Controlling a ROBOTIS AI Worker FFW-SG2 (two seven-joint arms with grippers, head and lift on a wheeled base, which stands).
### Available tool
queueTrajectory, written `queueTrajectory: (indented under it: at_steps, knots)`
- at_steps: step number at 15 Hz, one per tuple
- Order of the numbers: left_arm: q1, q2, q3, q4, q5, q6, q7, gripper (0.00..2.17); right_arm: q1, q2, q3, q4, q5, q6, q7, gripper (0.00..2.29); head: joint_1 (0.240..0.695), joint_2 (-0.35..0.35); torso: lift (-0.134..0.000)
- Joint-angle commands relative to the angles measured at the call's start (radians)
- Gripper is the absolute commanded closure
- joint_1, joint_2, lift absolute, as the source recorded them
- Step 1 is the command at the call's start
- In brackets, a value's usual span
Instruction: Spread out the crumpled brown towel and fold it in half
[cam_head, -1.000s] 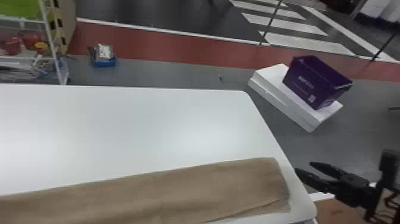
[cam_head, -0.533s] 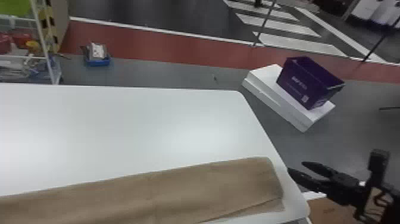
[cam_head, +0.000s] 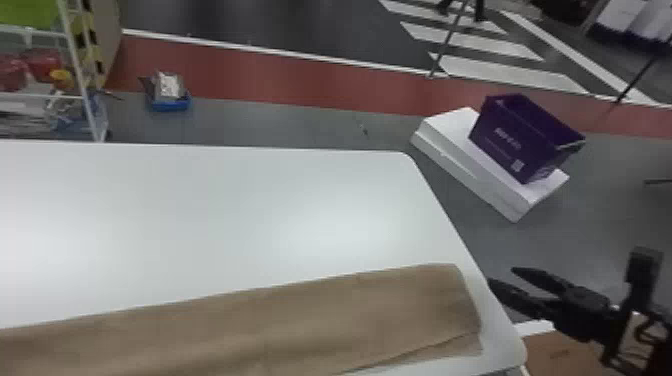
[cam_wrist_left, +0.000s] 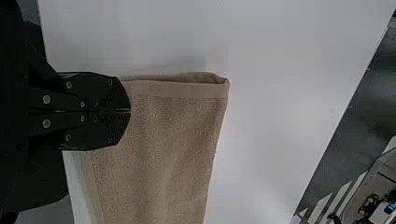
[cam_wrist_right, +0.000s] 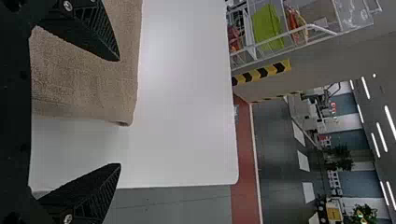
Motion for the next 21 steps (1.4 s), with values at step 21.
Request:
queueTrajectory:
  at_steps: [21]
  knots:
    - [-0.098,-0.002,0.094,0.034,0.055,-0.005,-0.008,2.05,0.036,-0.028,0.072,-0.01,0.084,0.045,0.02,0.41,0.695,-0.25,-0.123]
